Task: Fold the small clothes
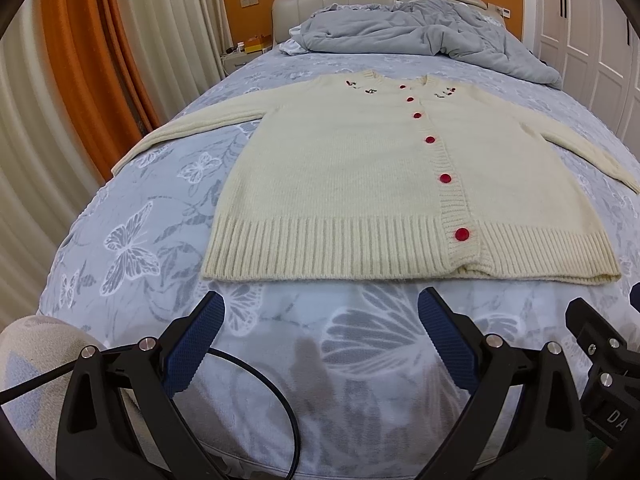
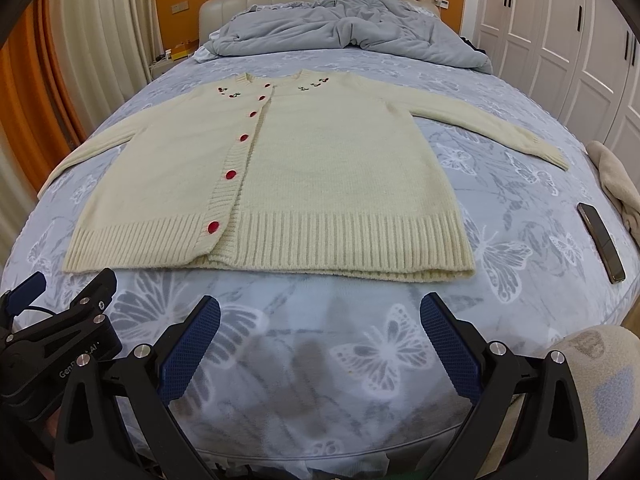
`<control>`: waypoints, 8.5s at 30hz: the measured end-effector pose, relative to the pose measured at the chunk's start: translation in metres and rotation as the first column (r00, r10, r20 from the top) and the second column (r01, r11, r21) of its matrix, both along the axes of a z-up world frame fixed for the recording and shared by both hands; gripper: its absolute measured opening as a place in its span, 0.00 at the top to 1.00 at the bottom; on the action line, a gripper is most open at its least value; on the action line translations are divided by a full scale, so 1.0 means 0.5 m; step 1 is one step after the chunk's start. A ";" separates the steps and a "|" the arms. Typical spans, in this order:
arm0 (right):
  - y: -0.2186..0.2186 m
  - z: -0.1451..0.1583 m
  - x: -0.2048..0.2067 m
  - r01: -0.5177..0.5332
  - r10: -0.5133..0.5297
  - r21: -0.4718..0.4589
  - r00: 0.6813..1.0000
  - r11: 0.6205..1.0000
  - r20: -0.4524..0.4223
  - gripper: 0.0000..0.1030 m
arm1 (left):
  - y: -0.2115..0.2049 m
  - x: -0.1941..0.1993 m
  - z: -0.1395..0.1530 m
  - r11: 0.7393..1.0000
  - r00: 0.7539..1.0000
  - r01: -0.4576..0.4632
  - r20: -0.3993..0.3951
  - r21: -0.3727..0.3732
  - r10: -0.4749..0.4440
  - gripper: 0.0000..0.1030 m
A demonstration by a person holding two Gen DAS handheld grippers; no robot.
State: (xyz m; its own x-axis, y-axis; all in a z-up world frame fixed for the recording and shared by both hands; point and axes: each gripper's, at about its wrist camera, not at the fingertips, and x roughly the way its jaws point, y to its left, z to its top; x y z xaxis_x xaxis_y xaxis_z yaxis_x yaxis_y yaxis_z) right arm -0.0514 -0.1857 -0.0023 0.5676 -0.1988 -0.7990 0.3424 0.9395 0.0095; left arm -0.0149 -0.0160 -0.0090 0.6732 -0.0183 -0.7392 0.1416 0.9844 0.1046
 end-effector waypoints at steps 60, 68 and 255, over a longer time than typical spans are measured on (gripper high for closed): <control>-0.998 -0.113 0.195 0.624 -0.723 0.490 0.691 0.608 0.018 0.22 | 0.007 0.147 -0.014 0.997 0.997 -0.050 -0.058 -0.064 0.047 0.05; -1.047 -0.151 0.238 0.624 -0.734 0.513 0.679 0.590 0.018 0.92 | 0.001 0.204 -0.026 0.997 0.998 -0.044 -0.054 -0.063 0.040 0.05; -0.438 -0.187 0.719 0.059 -0.155 0.548 0.979 0.834 0.131 0.93 | 0.121 0.702 -0.137 0.681 0.918 -0.356 -0.104 -0.639 0.382 0.73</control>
State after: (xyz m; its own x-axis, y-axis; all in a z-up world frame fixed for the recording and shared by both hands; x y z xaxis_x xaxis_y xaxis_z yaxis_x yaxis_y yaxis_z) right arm 0.3083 -0.4046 -0.0956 0.6992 0.1691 -0.6946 0.3885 0.7257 0.5678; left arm 0.3362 0.0445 -0.0775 0.7530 -0.2165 -0.6214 -0.2387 0.7901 -0.5646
